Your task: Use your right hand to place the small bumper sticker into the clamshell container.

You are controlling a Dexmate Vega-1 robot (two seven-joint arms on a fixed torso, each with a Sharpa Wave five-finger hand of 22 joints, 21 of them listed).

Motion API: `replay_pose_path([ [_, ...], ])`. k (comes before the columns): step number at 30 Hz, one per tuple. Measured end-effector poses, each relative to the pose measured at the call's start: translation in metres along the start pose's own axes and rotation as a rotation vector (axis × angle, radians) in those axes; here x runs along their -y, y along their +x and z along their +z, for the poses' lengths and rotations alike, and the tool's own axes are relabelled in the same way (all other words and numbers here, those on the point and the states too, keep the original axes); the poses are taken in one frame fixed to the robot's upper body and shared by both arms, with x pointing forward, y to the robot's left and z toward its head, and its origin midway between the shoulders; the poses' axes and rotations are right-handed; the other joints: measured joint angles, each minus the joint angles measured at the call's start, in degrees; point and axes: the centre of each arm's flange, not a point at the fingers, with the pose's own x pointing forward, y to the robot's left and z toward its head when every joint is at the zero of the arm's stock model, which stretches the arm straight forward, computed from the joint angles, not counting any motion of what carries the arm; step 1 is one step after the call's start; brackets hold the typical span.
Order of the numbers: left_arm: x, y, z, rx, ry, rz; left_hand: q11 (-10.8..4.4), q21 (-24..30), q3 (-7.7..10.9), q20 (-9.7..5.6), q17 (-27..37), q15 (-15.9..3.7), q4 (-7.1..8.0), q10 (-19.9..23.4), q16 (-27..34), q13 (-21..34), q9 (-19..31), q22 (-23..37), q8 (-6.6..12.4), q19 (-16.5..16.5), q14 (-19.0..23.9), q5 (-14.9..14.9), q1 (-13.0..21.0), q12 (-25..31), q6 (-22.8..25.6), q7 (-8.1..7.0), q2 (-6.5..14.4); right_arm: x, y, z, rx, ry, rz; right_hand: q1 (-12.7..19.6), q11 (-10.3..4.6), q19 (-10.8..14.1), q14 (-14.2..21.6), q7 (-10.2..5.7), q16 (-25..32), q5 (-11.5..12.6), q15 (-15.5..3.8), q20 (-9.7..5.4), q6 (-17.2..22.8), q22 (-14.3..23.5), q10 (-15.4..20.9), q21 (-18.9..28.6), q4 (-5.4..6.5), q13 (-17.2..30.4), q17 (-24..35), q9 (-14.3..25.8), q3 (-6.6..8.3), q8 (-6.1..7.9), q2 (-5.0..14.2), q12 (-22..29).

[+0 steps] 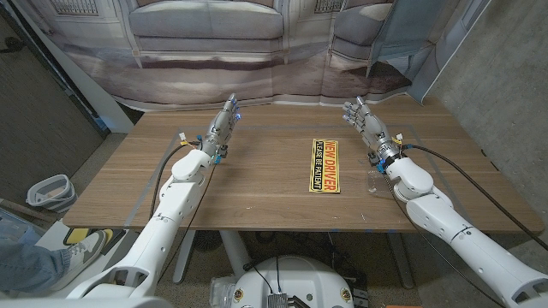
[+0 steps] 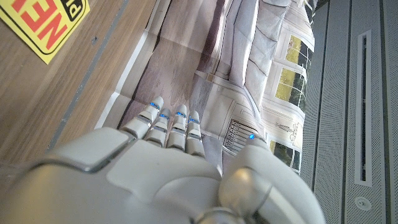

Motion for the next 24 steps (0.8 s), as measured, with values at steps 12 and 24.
replay_pose_path([
  [12, 0.004, -0.003, 0.001, -0.008, 0.009, -0.004, 0.00, 0.0, -0.16, 0.00, 0.0, 0.00, 0.17, 0.0, 0.0, 0.0, 0.0, 0.0, 0.00, 0.0, 0.0, 0.0, 0.2, 0.0, 0.0, 0.00, 0.2, -0.007, -0.006, 0.004, 0.020, -0.029, 0.028, 1.0, -0.31, 0.0, 0.3, -0.29, 0.0, 0.0, -0.31, 0.00, 0.3, 0.0, 0.3, -0.1, -0.22, 0.0, 0.0, 0.0, 0.23, 0.00, -0.39, 0.0],
  [24, 0.007, -0.005, 0.002, -0.010, 0.019, -0.010, 0.00, 0.0, -0.23, 0.00, 0.0, 0.23, 0.23, 0.0, 0.0, 0.0, 0.0, 0.0, 0.00, 0.0, -0.2, 0.0, 0.2, 0.0, 0.0, 0.00, 0.2, -0.015, -0.013, 0.011, 0.037, -0.079, 0.055, 1.3, -0.31, 0.0, 0.3, -0.60, 0.0, 0.0, -0.31, 0.00, 0.6, 0.0, 0.3, -0.2, -0.45, 0.0, 0.0, 0.0, 0.46, 0.00, -0.09, -0.2],
])
